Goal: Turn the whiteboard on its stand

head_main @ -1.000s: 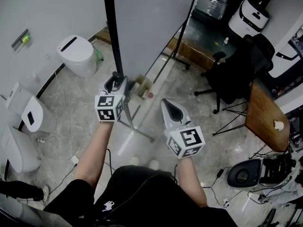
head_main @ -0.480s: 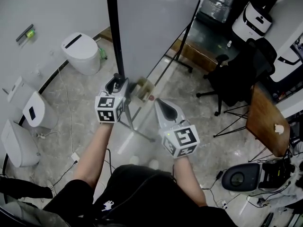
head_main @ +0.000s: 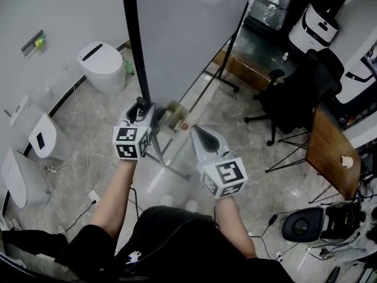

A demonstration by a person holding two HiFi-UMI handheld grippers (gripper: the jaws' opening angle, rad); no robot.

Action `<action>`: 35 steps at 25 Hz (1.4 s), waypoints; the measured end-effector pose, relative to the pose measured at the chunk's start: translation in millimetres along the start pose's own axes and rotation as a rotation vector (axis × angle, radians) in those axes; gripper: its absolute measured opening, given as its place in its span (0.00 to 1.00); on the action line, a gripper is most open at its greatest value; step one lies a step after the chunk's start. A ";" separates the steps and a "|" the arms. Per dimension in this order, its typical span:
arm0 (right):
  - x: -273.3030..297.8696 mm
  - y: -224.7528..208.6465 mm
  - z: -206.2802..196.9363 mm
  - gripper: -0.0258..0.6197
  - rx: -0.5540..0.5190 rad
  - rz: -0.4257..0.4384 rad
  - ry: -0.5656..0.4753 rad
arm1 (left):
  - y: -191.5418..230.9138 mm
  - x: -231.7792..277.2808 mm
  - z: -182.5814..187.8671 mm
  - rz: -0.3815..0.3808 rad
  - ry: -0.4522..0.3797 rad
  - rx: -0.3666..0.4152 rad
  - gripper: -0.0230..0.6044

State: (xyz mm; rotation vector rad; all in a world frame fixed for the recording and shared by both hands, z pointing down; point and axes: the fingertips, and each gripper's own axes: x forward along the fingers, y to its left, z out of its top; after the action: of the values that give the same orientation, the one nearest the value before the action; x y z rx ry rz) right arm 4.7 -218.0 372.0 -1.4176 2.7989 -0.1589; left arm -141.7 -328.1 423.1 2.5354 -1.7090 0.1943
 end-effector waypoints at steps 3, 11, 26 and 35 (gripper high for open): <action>2.5 -3.1 -0.3 0.05 0.008 0.006 0.006 | 3.7 -3.3 0.2 0.004 0.005 0.003 0.35; 5.4 -3.2 1.3 0.05 0.003 0.030 0.005 | 9.5 -21.6 -1.6 0.011 0.022 0.009 0.35; 9.5 -6.2 1.6 0.05 0.016 0.040 -0.010 | 14.3 -25.8 -0.2 0.031 -0.016 0.032 0.38; -3.2 9.4 2.9 0.05 0.004 0.078 -0.020 | 9.8 -49.5 2.7 0.113 -0.040 0.024 0.43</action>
State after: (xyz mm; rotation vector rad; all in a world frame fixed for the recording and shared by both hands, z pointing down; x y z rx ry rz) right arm -0.8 -210.2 368.1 -1.2998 2.8301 -0.1495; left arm -169.0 -286.8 413.1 2.4770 -1.8776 0.1730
